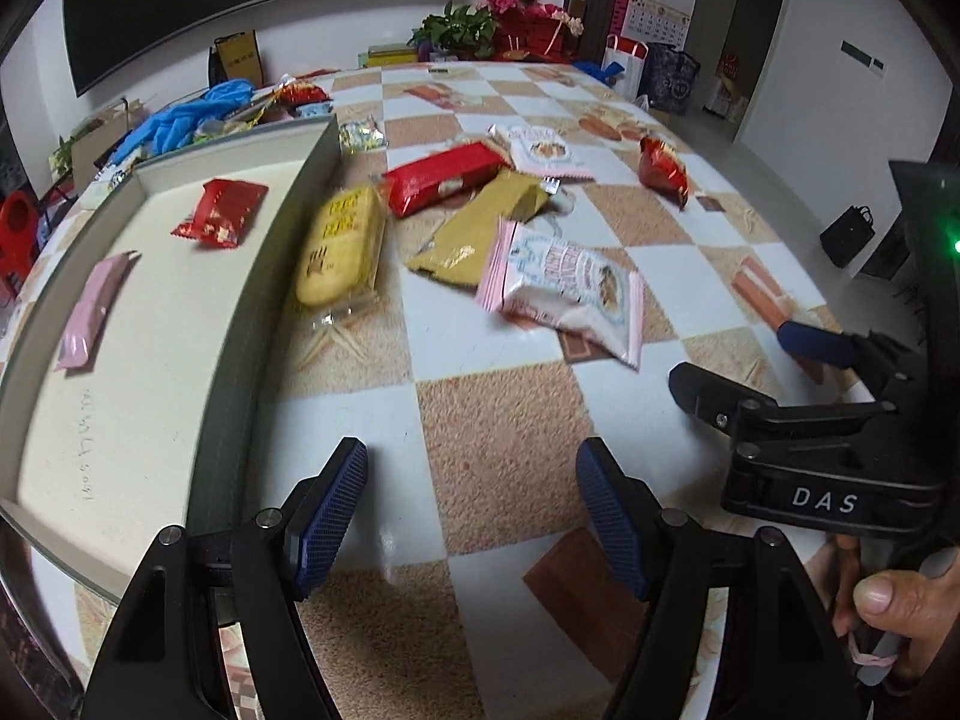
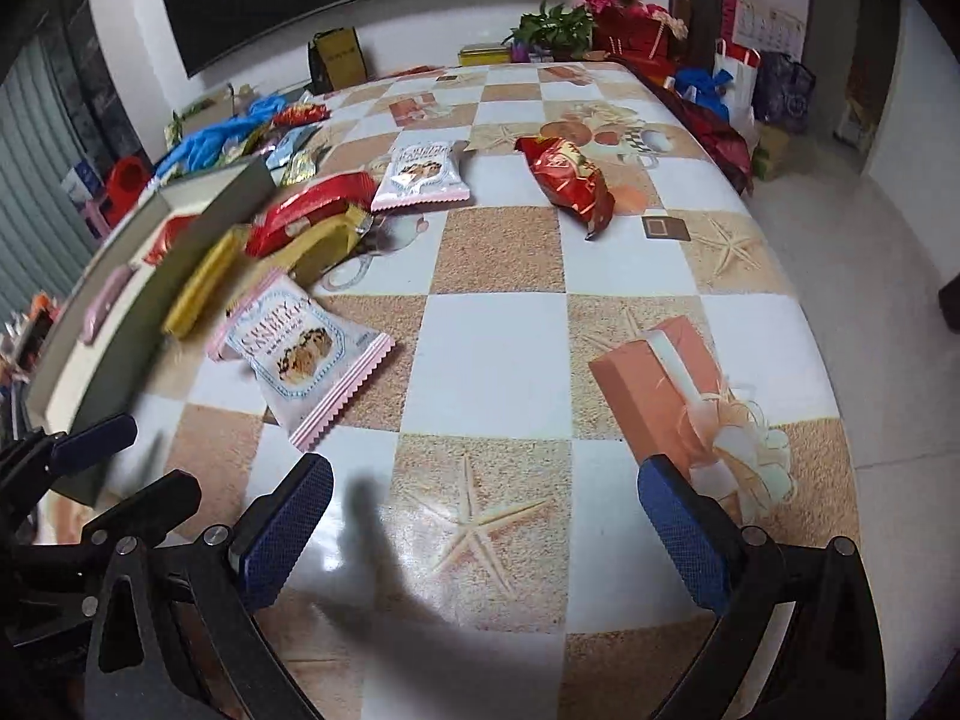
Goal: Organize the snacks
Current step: 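Grasp the Crispy Cranberry pouch with the left tool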
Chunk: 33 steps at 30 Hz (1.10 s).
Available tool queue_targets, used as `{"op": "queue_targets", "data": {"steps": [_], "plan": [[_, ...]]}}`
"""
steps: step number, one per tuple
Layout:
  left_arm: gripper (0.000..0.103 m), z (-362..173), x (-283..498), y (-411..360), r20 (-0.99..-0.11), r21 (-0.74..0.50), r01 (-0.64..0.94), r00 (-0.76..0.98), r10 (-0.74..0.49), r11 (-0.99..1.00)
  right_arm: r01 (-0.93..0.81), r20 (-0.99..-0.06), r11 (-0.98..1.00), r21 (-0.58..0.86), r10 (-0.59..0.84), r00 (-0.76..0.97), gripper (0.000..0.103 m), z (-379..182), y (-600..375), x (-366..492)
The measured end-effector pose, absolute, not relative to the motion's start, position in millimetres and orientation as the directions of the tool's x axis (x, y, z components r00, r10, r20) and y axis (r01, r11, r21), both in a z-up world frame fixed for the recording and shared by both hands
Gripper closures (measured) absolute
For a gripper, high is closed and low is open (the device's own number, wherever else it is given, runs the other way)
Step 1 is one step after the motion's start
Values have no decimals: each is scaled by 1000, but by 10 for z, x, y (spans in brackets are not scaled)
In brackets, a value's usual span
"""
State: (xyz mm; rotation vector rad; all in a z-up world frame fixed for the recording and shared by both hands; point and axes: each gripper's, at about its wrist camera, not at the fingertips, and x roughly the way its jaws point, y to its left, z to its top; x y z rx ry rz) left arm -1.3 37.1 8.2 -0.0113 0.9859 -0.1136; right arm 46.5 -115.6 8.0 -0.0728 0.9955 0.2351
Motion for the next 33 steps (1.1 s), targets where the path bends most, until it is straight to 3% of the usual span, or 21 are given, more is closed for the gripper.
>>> {"op": "queue_targets", "data": {"steps": [24,29,33], "plan": [[17,61,13,358,-821,-70,102,559,-115,992,-236,-835,972,-4,127,535,0,28,-1101,422],[17,135,242,459,-842,-273,8,481,-243,962,-300,-841,954,-15,150,520,0,31,-1208,370],[17,157,473,443,-864,-327,-153,448,-229,933,-317,-840,948,-4,169,515,0,29,-1393,314]]}}
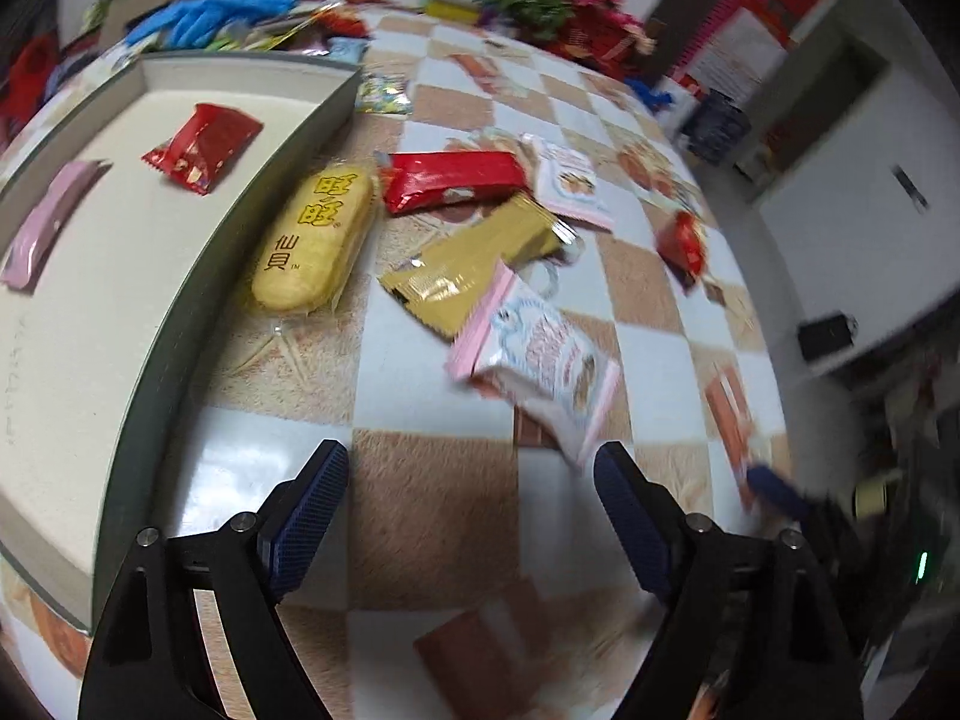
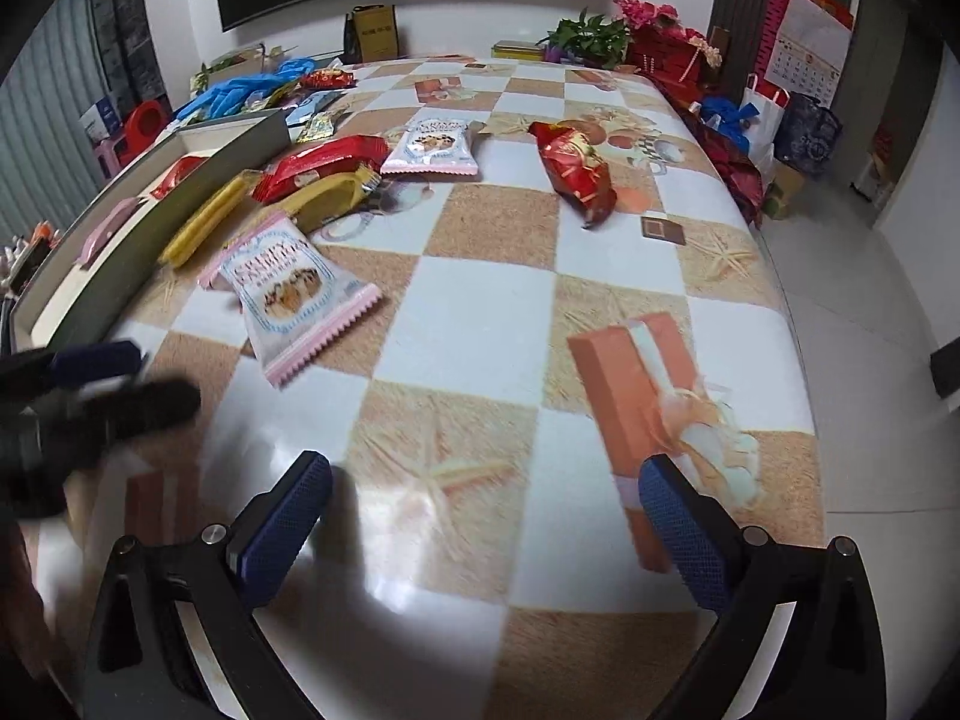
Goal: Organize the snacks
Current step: 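Grasp the Crispy Cranberry pouch with the left tool, then grasp the red wrapper snack with the right tool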
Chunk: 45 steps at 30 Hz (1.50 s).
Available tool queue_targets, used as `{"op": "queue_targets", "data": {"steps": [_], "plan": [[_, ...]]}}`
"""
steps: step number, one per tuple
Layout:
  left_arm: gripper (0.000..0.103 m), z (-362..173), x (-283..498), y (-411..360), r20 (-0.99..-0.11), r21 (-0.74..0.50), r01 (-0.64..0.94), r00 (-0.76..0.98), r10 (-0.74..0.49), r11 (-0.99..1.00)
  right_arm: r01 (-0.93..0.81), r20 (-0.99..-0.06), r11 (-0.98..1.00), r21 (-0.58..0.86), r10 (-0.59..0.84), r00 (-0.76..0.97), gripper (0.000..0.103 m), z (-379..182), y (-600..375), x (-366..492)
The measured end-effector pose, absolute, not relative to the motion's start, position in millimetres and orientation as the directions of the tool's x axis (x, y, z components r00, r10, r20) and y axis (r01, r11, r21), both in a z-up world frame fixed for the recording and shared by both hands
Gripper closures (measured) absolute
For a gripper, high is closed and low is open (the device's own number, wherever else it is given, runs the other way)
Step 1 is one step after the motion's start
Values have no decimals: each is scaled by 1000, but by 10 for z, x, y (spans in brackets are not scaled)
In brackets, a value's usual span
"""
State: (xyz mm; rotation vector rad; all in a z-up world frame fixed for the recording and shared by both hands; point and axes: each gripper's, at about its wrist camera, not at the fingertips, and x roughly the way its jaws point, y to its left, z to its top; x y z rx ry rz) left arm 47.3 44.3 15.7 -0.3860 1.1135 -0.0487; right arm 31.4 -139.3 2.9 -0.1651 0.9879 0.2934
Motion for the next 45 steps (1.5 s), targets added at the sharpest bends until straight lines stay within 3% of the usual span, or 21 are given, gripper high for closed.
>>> {"op": "queue_targets", "data": {"steps": [6,12,13,14,16,17,18,21,26,33,45], "plan": [[17,166,786,145,-894,-298,-283,417,-162,912,-293,-835,956,-10,153,529,0,33,-1382,323],[15,120,995,-58,-923,-147,-336,385,-6,930,-295,-834,956,-8,156,529,0,30,-1390,326],[20,121,998,-59,-918,-130,-317,397,7,939,-295,-834,955,-7,157,529,0,30,-1391,326],[35,133,984,-59,-912,-106,-289,410,23,951,-295,-834,955,-7,157,529,0,30,-1391,326],[46,150,939,-10,-907,-118,-234,420,-9,965,-296,-834,955,-5,159,528,0,32,-1396,329],[57,159,907,33,-905,-131,-219,425,-26,967,-297,-834,955,-3,161,528,0,33,-1397,329],[60,162,854,100,-901,-155,-201,431,-55,967,-297,-834,955,-3,162,528,0,33,-1397,329],[61,173,680,238,-885,-166,-159,459,-76,973,-297,-834,955,-4,161,528,0,33,-1395,334],[61,147,260,313,-846,-72,-25,531,-48,997,-297,-834,955,-4,160,528,0,32,-1396,335],[59,96,-28,361,-797,15,47,604,-17,999,-299,-836,954,-3,161,525,0,33,-1395,339],[59,83,-8,391,-787,-18,50,616,-44,999,-361,-864,932,-10,174,472,0,23,-1302,1018]]}}
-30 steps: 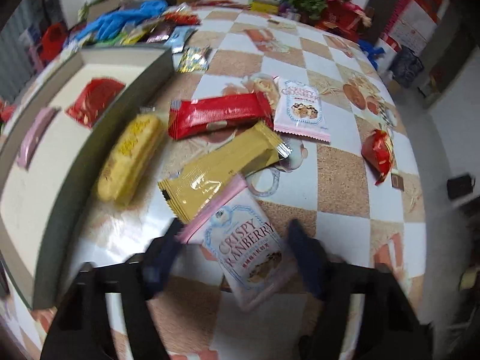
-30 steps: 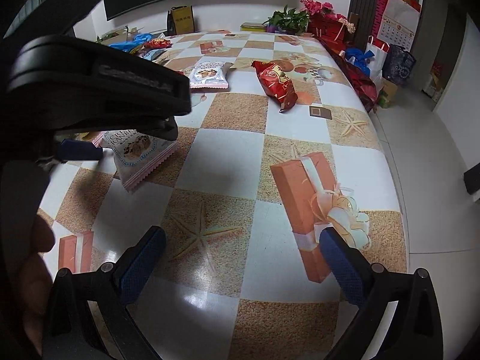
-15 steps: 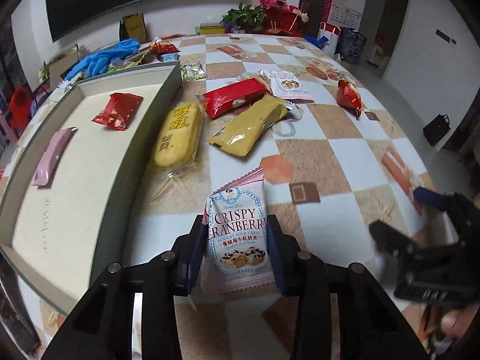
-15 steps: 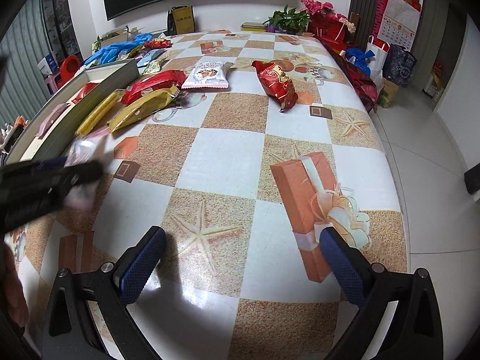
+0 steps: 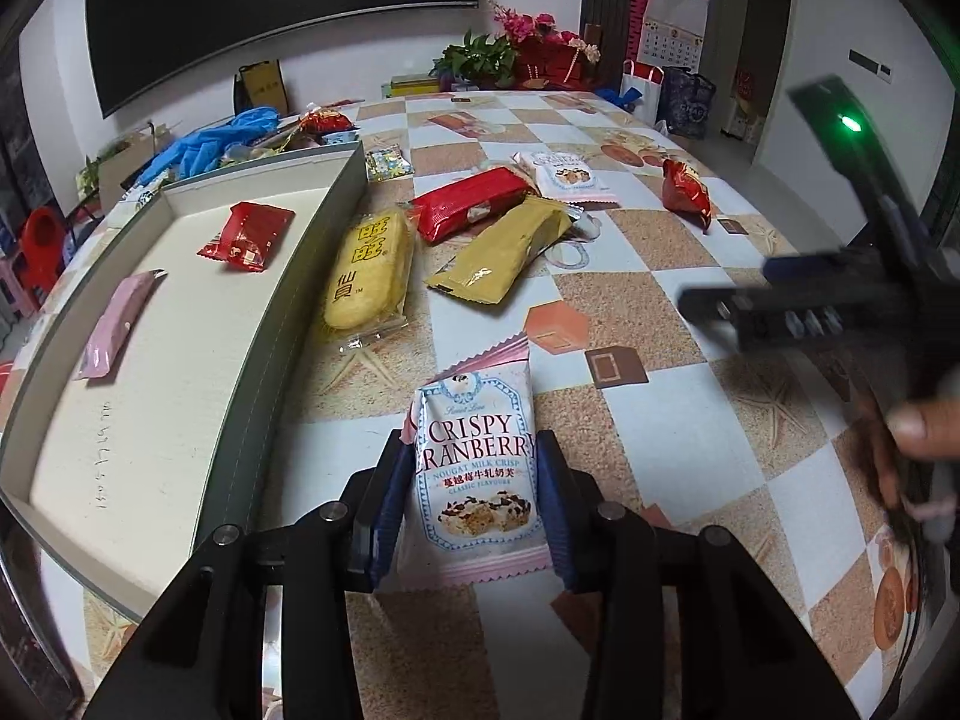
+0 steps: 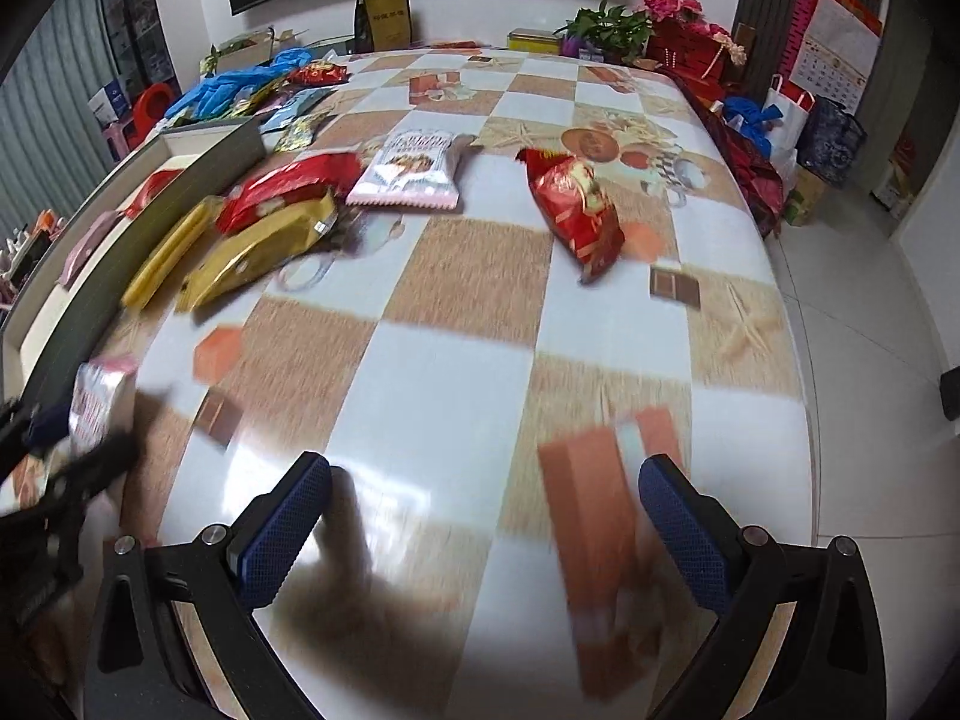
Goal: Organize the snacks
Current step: 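Grasp the red wrapper snack with the right tool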
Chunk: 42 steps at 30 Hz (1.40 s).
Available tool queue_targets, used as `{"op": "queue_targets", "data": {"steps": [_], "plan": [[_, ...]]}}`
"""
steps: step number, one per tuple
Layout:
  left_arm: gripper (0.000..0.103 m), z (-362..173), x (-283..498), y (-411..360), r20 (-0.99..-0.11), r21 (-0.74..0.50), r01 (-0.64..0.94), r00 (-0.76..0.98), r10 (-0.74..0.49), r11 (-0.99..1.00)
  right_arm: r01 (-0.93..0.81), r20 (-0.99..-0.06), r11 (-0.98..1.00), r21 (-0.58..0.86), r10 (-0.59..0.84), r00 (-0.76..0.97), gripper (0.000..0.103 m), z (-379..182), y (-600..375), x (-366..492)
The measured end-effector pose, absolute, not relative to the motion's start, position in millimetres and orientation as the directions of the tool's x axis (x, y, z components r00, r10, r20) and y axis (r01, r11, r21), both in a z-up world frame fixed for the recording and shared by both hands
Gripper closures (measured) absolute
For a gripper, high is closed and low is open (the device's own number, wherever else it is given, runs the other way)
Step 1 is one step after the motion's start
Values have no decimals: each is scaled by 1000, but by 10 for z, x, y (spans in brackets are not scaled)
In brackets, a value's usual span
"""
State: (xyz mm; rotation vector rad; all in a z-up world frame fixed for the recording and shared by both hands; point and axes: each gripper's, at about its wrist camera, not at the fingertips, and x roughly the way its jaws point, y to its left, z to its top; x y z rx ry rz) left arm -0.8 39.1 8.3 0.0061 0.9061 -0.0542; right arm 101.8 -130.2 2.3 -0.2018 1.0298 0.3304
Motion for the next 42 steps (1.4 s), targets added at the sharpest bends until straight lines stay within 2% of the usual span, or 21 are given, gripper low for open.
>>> {"op": "queue_targets", "data": {"steps": [7,11,13,14,15,16,17,25,31,40,41,42], "plan": [[58,87,-11,394,-786,-25,49,616,-50,999,-336,-849,941,-31,153,506,0,42,-1241,1661],[58,89,0,406,-786,-30,49,616,-54,998,-413,-832,909,-50,191,521,1,38,-1106,1800],[58,90,3,410,-785,-35,49,617,-58,998,-410,-835,912,-13,216,506,6,35,-1129,1799],[58,89,6,415,-785,-38,49,617,-60,998,-411,-828,911,-16,219,517,19,58,-1135,1760],[58,89,10,419,-785,-40,49,617,-61,998,-418,-816,908,-19,228,531,43,99,-1139,1686],[58,89,16,420,-785,-41,48,617,-62,998,-421,-813,907,-23,228,536,59,121,-1131,1666],[58,88,14,424,-785,-42,48,617,-63,998,-417,-814,908,-43,210,542,68,136,-1115,1629],[58,87,22,452,-783,-56,48,617,-74,997,-430,-810,901,63,298,504,69,159,-1076,961],[58,87,21,450,-783,-58,48,618,-75,997,-464,-800,886,27,297,521,68,126,-876,316],[58,86,20,451,-783,-57,49,617,-75,997,-466,-797,885,14,291,529,68,105,-829,212],[62,87,25,461,-783,-53,42,619,-67,998,-469,-797,883,12,292,528,64,104,-821,218],[62,86,14,485,-782,-64,38,618,-74,997,-481,-800,876,20,302,518,39,100,-814,219]]}}
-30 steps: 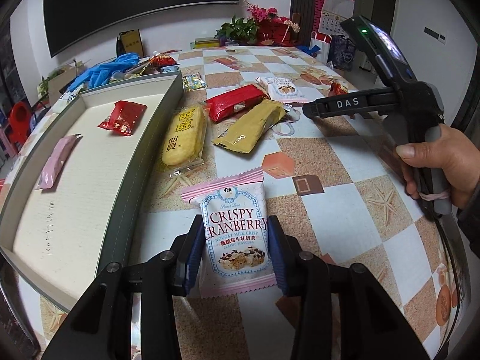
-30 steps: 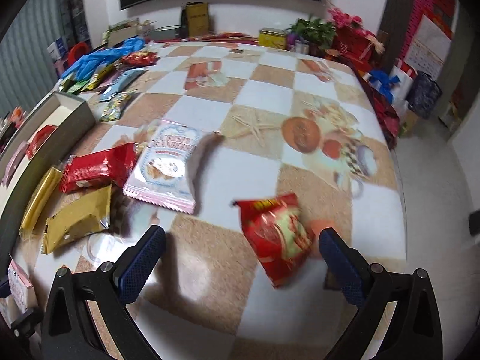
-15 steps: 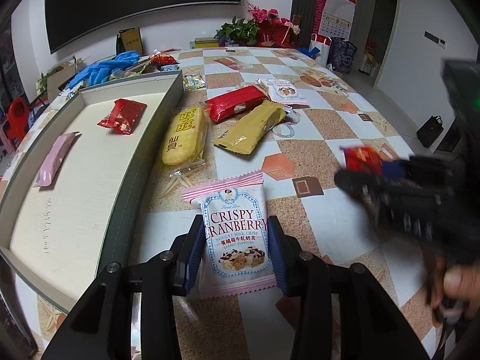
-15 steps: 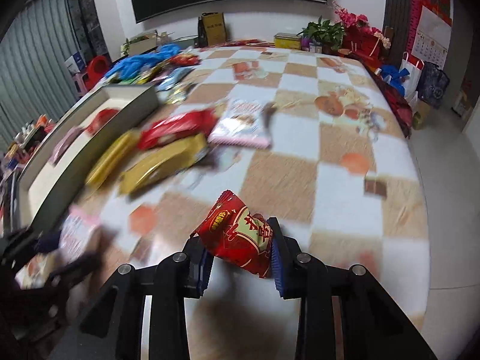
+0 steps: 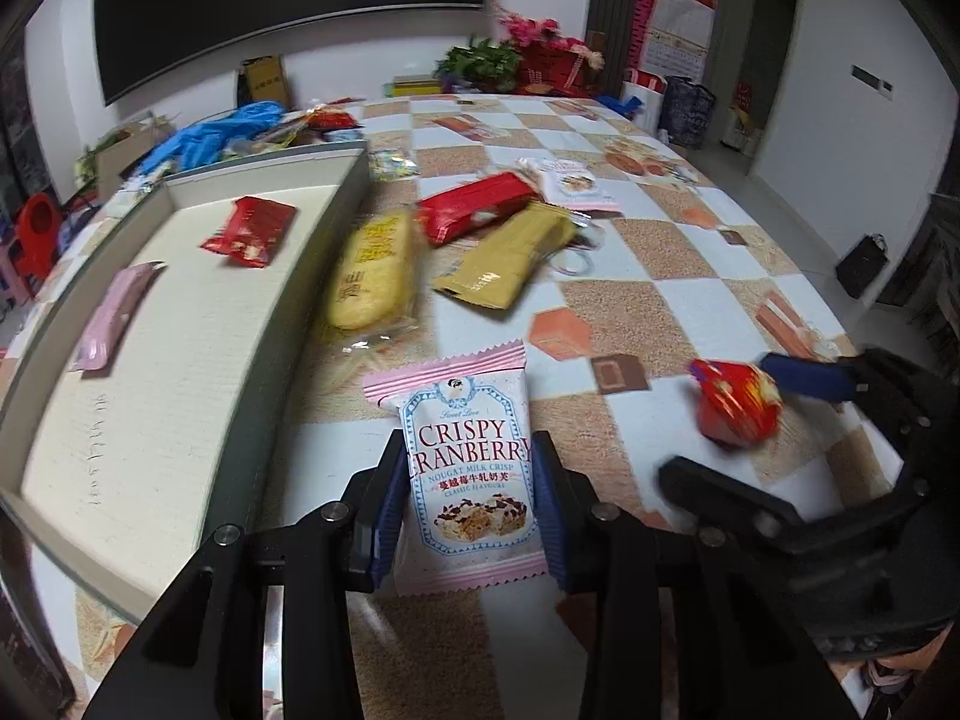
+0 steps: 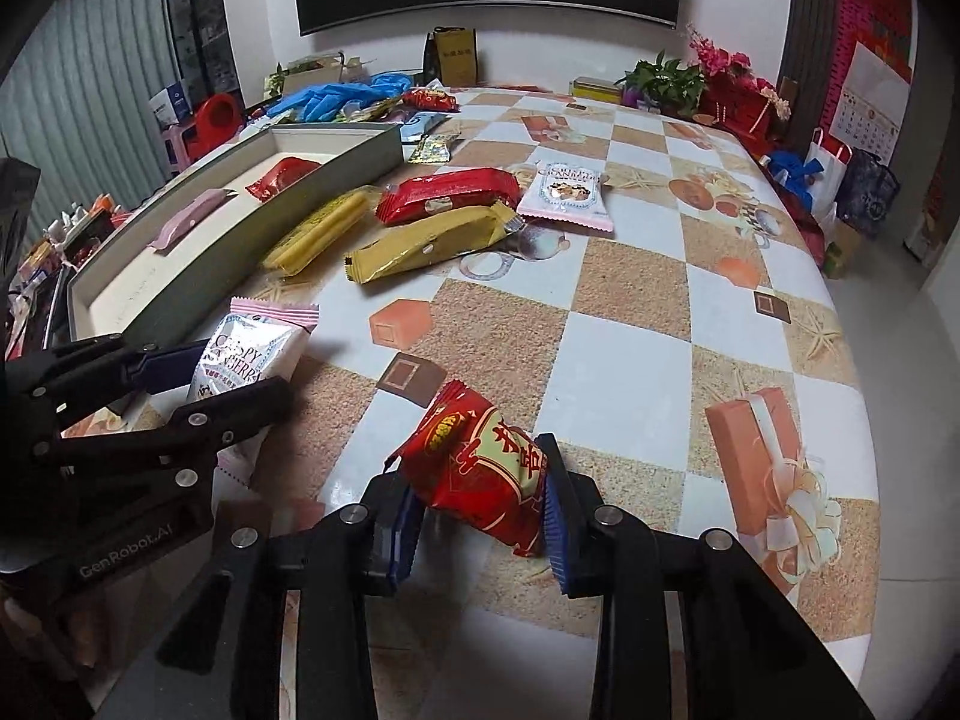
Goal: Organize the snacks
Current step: 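Grasp the red wrapper snack with the right tool, then lift the red wrapper snack with the right tool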
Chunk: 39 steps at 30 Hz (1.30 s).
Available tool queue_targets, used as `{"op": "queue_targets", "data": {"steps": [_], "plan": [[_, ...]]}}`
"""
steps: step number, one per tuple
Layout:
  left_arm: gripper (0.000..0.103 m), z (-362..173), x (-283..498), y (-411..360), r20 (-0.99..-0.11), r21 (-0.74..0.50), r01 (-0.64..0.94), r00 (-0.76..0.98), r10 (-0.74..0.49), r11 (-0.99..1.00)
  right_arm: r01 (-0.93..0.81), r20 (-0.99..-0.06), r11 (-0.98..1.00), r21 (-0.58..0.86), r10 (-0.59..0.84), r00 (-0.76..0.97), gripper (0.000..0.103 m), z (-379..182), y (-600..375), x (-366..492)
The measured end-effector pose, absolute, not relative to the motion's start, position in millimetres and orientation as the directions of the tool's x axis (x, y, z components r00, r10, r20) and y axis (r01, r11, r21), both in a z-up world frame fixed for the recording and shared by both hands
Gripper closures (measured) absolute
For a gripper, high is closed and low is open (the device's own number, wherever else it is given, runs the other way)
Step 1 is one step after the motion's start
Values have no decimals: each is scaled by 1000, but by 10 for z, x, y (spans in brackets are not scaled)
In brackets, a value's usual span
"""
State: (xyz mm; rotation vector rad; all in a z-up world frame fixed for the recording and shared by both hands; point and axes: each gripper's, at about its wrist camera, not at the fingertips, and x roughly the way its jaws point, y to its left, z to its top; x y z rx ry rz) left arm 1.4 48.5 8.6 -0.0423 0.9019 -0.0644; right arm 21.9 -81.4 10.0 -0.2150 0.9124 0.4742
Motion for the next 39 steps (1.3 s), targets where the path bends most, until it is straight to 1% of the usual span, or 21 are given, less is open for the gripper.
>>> {"op": "queue_targets", "data": {"steps": [1,2,4,7,10,11,12,13,15,18,23,25,26,28,32,39], "plan": [[62,91,11,503,-782,-72,38,619,-80,997,-491,-806,871,19,304,508,19,96,-797,215],[62,92,12,508,-781,-72,39,619,-81,997,-486,-793,874,13,305,527,9,127,-818,214],[62,94,12,518,-782,-68,38,619,-77,997,-486,-767,874,2,313,560,9,188,-835,171],[62,106,13,586,-781,-83,36,619,-88,996,-491,-782,871,-13,297,548,9,153,-793,187],[62,104,10,586,-782,-71,37,619,-79,997,-509,-787,860,-41,286,546,9,155,-749,200],[62,108,8,605,-782,-69,38,619,-78,997,-515,-791,856,-56,277,546,10,154,-746,190],[62,107,7,599,-782,-72,38,619,-80,997,-525,-798,848,-75,265,542,18,145,-739,168],[62,106,7,595,-782,-72,38,619,-80,997,-527,-804,846,-83,255,537,24,133,-744,147],[62,111,6,611,-782,-69,38,619,-77,997,-513,-811,855,-72,249,529,25,121,-813,91],[62,106,7,595,-782,-71,38,619,-79,997,-490,-809,872,13,297,507,24,127,-984,-6],[62,109,7,603,-782,-69,38,619,-77,997,-489,-811,872,21,301,501,25,105,-1024,-62],[62,107,8,593,-782,-70,38,619,-78,997,-494,-809,869,16,302,505,50,110,-1001,-62],[62,107,7,593,-782,-70,38,619,-78,997,-492,-804,870,10,300,513,57,115,-998,-73],[62,106,7,592,-782,-69,38,619,-77,997,-489,-799,872,17,306,518,59,115,-1012,-79],[62,112,7,616,-782,-69,38,619,-78,997,-466,-799,883,45,312,513,59,102,-1069,-40],[62,105,5,584,-782,-66,38,618,-75,997,-459,-803,888,19,288,523,59,101,-1045,-60]]}}
